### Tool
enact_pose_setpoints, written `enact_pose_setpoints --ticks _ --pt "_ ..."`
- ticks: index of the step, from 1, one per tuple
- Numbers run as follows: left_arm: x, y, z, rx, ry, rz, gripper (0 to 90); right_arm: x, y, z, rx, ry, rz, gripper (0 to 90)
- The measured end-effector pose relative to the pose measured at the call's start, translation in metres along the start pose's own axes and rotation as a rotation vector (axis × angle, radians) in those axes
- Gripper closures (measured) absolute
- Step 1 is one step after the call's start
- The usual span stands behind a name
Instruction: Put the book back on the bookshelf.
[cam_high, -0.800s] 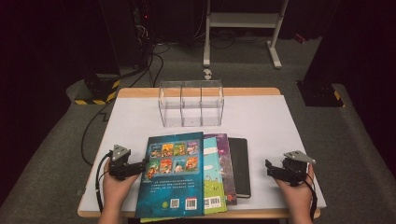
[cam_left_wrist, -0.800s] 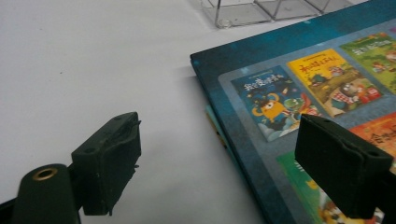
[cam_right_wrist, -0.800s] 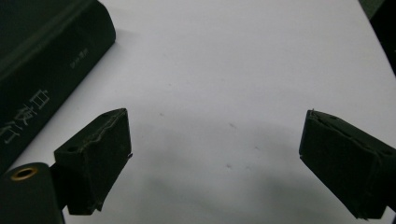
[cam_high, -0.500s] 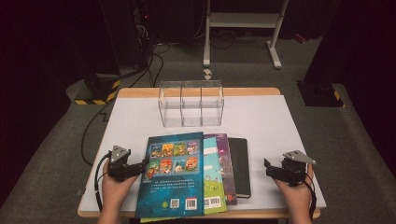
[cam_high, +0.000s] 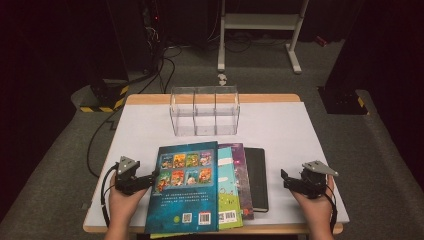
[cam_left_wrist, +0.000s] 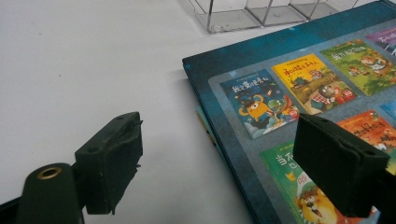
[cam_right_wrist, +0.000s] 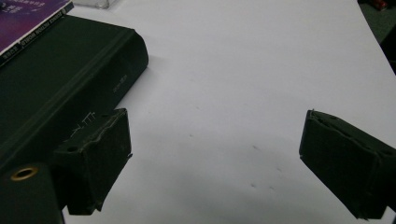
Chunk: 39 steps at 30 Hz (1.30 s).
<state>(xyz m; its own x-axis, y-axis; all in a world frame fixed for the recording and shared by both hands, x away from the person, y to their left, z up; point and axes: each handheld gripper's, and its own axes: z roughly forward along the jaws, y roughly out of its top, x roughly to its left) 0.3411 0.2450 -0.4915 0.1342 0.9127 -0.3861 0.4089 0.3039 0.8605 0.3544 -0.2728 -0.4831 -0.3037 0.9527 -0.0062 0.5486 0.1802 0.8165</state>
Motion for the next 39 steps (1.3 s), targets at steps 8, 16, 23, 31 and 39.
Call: enact_pose_setpoints --ticks 8,16,23,31,39 --pt "0.001 -0.001 0.0 0.008 0.005 -0.009 16.1 0.003 0.001 0.0 -0.007 0.016 -0.005 8.8" --pt "0.0 -0.002 0.0 0.019 0.002 -0.012 16.2 0.005 0.002 -0.002 -0.021 0.016 0.0 8.8" --pt "-0.001 -0.001 0.0 0.023 -0.004 -0.011 16.3 0.007 0.003 -0.005 -0.037 0.017 -0.004 9.8" --pt "-0.004 -0.001 -0.001 0.034 -0.015 -0.018 16.7 0.011 0.006 -0.009 -0.066 0.02 -0.013 12.1" --pt "-0.004 -0.001 -0.005 0.038 -0.022 -0.03 16.9 0.017 0.009 -0.01 -0.081 0.035 -0.018 12.9"
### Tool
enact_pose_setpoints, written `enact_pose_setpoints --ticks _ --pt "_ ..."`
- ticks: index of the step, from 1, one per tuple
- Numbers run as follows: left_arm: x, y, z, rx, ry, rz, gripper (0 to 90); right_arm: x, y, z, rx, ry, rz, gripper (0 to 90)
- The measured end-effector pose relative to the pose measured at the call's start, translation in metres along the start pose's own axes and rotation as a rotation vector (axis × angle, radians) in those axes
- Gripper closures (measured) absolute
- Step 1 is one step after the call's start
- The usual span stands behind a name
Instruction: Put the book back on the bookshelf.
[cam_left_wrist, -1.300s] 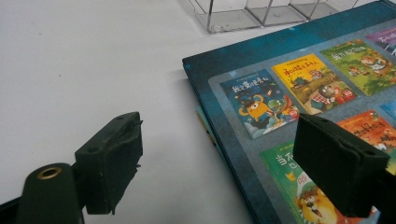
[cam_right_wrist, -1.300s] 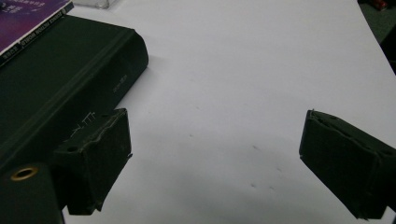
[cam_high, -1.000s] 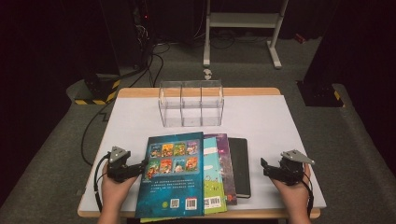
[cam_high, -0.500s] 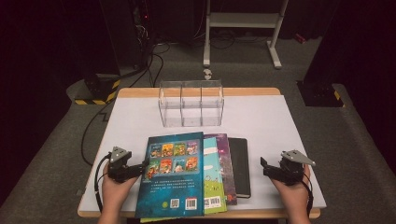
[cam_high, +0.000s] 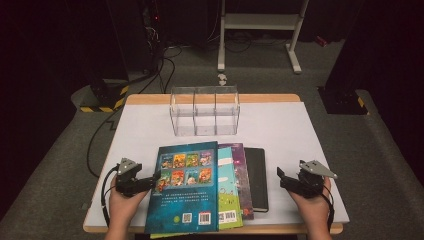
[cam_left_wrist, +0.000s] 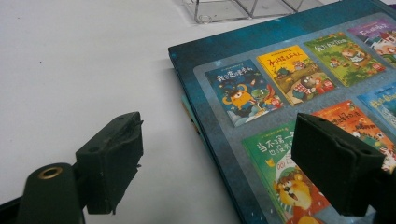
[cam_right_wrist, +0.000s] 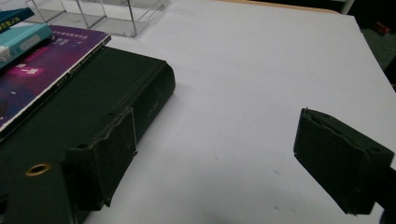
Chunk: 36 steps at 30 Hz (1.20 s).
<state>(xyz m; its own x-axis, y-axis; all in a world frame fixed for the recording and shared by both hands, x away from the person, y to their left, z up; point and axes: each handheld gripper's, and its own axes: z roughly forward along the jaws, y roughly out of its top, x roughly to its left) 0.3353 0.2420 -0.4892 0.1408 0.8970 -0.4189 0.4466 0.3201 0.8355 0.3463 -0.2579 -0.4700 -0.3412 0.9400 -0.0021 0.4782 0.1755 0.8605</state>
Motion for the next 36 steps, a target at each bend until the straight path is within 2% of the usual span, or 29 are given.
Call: enact_pose_setpoints --ticks 10,18,29,36 --pt "0.001 -0.002 -0.009 0.017 -0.002 -0.001 17.1 0.012 0.006 0.003 -0.021 0.005 -0.033 13.0" --pt "0.002 -0.007 -0.016 0.039 0.005 -0.002 17.8 0.025 0.015 0.008 -0.034 0.032 -0.056 13.1" --pt "-0.003 -0.016 -0.019 0.077 -0.029 -0.034 18.5 0.04 0.022 0.014 -0.035 0.087 -0.082 14.0" --pt "-0.008 -0.022 -0.017 0.098 -0.044 -0.041 18.8 0.048 0.025 0.014 -0.039 0.103 -0.103 16.1"
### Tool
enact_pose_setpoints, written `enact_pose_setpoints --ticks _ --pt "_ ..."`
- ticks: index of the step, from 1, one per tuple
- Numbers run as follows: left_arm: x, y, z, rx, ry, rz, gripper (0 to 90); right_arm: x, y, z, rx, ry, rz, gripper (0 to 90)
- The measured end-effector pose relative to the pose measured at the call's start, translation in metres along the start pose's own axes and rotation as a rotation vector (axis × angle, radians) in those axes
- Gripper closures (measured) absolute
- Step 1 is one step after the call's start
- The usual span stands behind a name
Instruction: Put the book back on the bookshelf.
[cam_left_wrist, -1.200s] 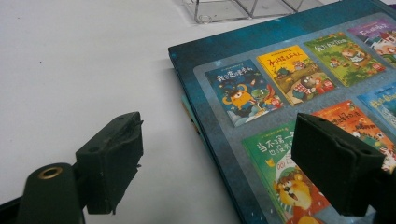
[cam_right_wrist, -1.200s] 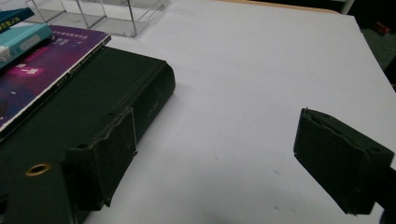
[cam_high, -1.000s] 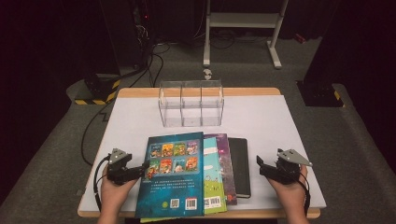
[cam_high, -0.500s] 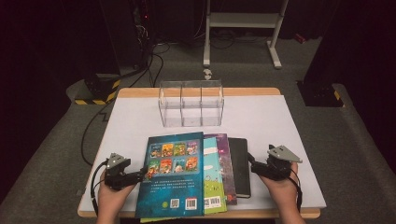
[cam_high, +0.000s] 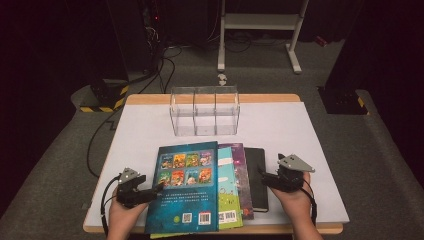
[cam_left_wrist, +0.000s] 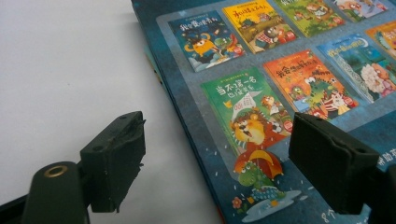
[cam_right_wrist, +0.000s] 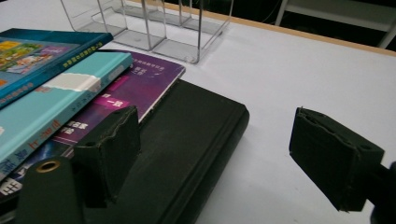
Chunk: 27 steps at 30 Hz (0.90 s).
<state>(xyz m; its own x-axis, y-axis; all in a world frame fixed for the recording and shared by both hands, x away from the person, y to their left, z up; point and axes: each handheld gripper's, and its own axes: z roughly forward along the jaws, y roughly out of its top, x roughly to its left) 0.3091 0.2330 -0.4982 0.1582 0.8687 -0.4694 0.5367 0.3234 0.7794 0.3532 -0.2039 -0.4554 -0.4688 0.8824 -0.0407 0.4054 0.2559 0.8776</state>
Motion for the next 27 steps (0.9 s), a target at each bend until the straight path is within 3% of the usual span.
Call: enact_pose_setpoints --ticks 6,17,27 --pt "-0.002 -0.004 0.002 0.029 -0.023 -0.01 19.0 0.009 0.002 0.001 -0.003 0.029 -0.015 17.6" --pt "-0.004 -0.007 0.002 0.04 -0.061 -0.04 19.9 0.025 0.005 0.002 -0.003 0.079 -0.046 19.3" --pt "-0.005 -0.008 0.002 0.043 -0.075 -0.05 20.4 0.033 0.004 0.005 0.009 0.09 -0.058 17.4"
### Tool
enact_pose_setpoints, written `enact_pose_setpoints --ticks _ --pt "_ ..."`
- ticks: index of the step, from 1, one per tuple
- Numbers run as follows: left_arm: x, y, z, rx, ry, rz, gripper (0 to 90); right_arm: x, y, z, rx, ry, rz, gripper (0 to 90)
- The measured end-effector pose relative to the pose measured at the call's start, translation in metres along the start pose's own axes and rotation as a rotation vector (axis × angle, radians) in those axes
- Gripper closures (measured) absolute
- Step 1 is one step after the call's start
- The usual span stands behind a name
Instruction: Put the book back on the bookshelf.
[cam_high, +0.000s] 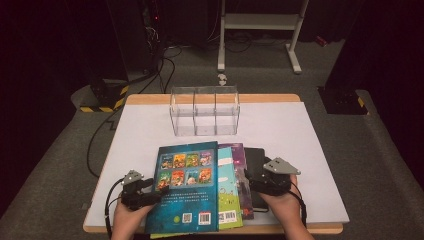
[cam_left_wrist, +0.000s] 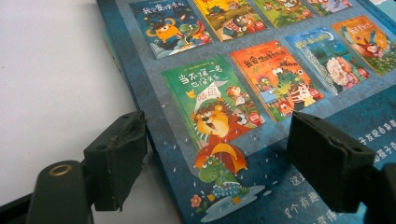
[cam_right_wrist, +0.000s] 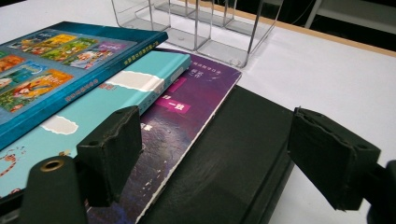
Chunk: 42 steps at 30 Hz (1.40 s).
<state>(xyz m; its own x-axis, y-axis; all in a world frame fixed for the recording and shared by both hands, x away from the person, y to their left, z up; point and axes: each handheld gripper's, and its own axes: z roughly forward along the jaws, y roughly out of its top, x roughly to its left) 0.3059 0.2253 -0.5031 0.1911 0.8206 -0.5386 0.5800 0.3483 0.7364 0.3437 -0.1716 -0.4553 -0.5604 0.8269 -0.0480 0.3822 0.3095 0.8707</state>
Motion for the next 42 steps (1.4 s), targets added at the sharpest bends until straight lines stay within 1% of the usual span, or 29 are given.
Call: enact_pose_setpoints --ticks 2,8,10,13,15,17,21,22,27,28,31,35,38,42 --pt "0.0 0.0 0.0 0.001 0.002 0.001 20.5 0.001 0.0 0.0 -0.006 -0.008 -0.005 17.1" --pt "-0.001 0.0 0.0 -0.004 0.003 -0.006 21.0 0.004 0.0 0.001 -0.004 0.0 -0.006 17.1" --pt "-0.001 0.0 0.0 -0.004 0.004 -0.003 21.5 0.005 0.0 0.001 -0.002 0.001 -0.009 16.9" --pt "-0.002 0.0 0.0 0.001 -0.002 0.002 22.5 0.007 -0.001 0.001 -0.001 0.003 -0.014 16.2" --pt "-0.004 -0.001 0.0 -0.001 -0.01 -0.002 23.5 0.009 -0.001 0.002 -0.002 0.0 -0.016 16.0" --pt "-0.005 -0.001 0.001 0.006 -0.013 0.009 23.7 0.009 -0.001 0.001 -0.004 0.002 -0.016 16.0" --pt "-0.01 -0.002 0.002 0.002 -0.018 0.013 23.7 0.009 -0.001 0.001 -0.002 0.013 -0.008 15.7" --pt "-0.01 -0.002 0.002 0.009 -0.017 0.022 23.7 0.009 -0.001 0.001 -0.003 0.013 -0.008 15.5" --pt "-0.016 -0.003 0.005 0.005 -0.026 0.027 23.8 0.009 -0.002 0.0 -0.001 0.014 -0.004 15.0" --pt "-0.017 -0.003 0.005 0.014 -0.027 0.04 23.8 0.009 -0.002 0.0 -0.001 0.015 -0.003 14.9" --pt "-0.02 -0.003 0.006 0.014 -0.033 0.042 23.8 0.009 -0.003 -0.001 0.0 0.016 0.001 15.0" --pt "-0.024 -0.004 0.009 0.02 -0.043 0.058 23.8 0.01 -0.004 -0.003 0.0 0.023 0.007 15.1" --pt "-0.03 -0.004 0.011 0.025 -0.05 0.08 24.3 0.011 -0.005 -0.005 0.002 0.02 0.004 15.0" --pt "-0.034 -0.004 0.013 0.027 -0.058 0.089 24.4 0.012 -0.006 -0.008 -0.001 0.026 0.012 15.1"
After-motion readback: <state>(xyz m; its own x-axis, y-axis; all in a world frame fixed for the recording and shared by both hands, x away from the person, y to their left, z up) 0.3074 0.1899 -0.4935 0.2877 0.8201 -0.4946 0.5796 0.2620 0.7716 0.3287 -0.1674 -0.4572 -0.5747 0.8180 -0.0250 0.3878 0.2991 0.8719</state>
